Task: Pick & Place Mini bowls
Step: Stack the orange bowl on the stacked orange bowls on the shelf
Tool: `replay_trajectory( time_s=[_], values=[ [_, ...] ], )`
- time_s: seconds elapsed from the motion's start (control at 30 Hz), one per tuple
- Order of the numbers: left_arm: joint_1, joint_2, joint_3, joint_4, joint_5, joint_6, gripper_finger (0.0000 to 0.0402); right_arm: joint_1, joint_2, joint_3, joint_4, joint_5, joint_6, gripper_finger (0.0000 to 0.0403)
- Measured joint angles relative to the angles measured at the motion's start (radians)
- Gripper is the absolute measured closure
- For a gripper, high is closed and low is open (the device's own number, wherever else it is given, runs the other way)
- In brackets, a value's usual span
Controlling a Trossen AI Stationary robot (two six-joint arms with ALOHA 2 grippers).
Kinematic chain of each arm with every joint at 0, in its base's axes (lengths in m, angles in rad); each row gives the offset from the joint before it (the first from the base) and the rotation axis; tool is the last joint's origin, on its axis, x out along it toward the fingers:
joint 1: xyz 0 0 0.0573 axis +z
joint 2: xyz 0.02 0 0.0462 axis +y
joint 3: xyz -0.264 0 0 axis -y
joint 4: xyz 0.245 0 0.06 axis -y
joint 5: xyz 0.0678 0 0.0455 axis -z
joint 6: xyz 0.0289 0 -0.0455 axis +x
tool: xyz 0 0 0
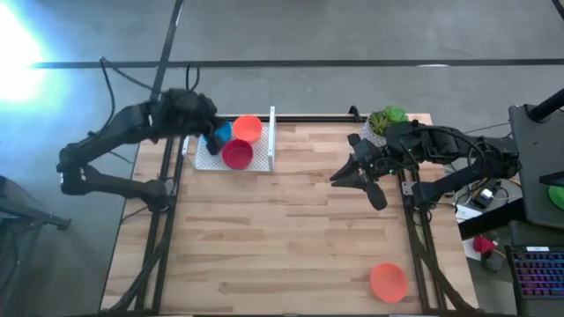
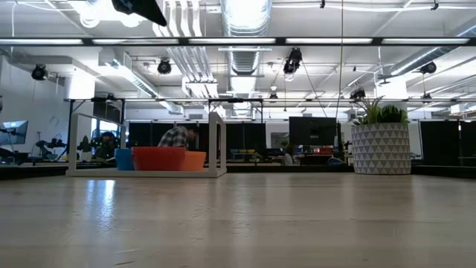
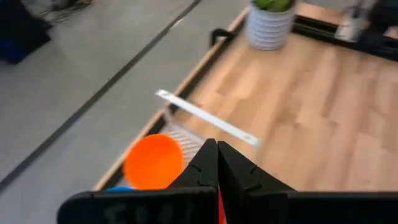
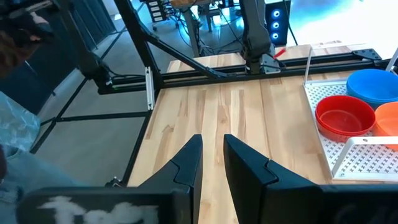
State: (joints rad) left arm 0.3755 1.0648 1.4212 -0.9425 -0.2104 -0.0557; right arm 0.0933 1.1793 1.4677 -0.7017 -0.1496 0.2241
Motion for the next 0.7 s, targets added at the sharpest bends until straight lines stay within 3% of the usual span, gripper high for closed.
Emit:
replay_trajectory(
  time_s=[0.27, 0.53, 0.7],
  values=[
    [-0.249, -0.036, -0.055, -0.001, -0.167, -0.138, 0.0401, 0.0, 0.0, 0.0, -0.031, -0.008, -0.03, 0.0342],
    [-0.423, -0.039, -0.097, -0.001, -0.185, -0.179, 0.0401, 0.001, 0.0, 0.0, -0.13, -0.009, 0.024, 0.0342],
    [-0.517, -0.046, -0.106, -0.001, -0.184, -0.164, 0.0401, 0.015, 0.0, 0.0, -0.272, -0.012, 0.179, 0.0342]
  ],
)
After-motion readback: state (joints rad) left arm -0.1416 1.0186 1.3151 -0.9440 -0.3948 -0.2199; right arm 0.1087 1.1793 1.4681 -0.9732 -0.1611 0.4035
